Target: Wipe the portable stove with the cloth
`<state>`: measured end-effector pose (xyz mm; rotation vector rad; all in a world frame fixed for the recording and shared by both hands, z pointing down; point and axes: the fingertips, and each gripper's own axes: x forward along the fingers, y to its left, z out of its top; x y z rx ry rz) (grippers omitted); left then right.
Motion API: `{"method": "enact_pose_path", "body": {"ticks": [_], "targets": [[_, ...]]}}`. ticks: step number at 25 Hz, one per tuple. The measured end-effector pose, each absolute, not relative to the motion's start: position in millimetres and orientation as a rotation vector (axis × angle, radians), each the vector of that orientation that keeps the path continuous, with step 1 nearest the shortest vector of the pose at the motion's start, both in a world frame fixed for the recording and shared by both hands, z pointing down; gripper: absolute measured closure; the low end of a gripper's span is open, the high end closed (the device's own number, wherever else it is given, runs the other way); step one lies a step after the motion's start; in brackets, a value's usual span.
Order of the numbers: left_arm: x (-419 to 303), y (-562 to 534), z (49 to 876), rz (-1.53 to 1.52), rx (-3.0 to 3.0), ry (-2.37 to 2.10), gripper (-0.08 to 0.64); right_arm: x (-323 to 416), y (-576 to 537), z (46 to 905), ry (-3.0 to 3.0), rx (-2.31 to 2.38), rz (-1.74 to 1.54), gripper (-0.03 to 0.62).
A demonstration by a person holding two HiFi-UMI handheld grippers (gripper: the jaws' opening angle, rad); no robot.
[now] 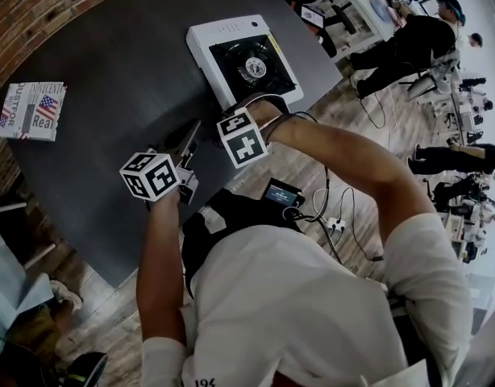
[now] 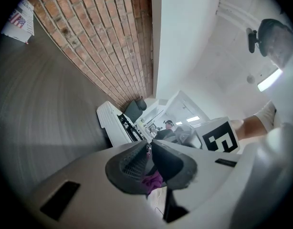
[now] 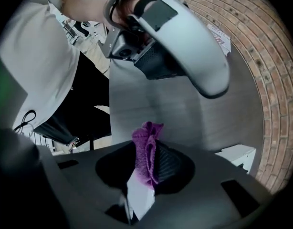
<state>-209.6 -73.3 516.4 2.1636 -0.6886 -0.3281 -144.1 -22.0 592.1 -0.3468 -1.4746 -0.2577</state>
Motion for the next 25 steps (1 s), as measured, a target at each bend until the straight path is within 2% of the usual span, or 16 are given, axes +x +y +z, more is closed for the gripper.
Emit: {"method": "enact_pose_path", "body": {"ticks": [6,25], "targets": [[-211,-81,518,-0.333,2.159,-0.692,0.518,-159,-36,562,-1.549,-0.312,-0.297,0.495],[-204,-114,519,-0.396,2.130,-0.680,0.518,-178,-222,531,-1.577,0.174,-0.574,0.495]]}}
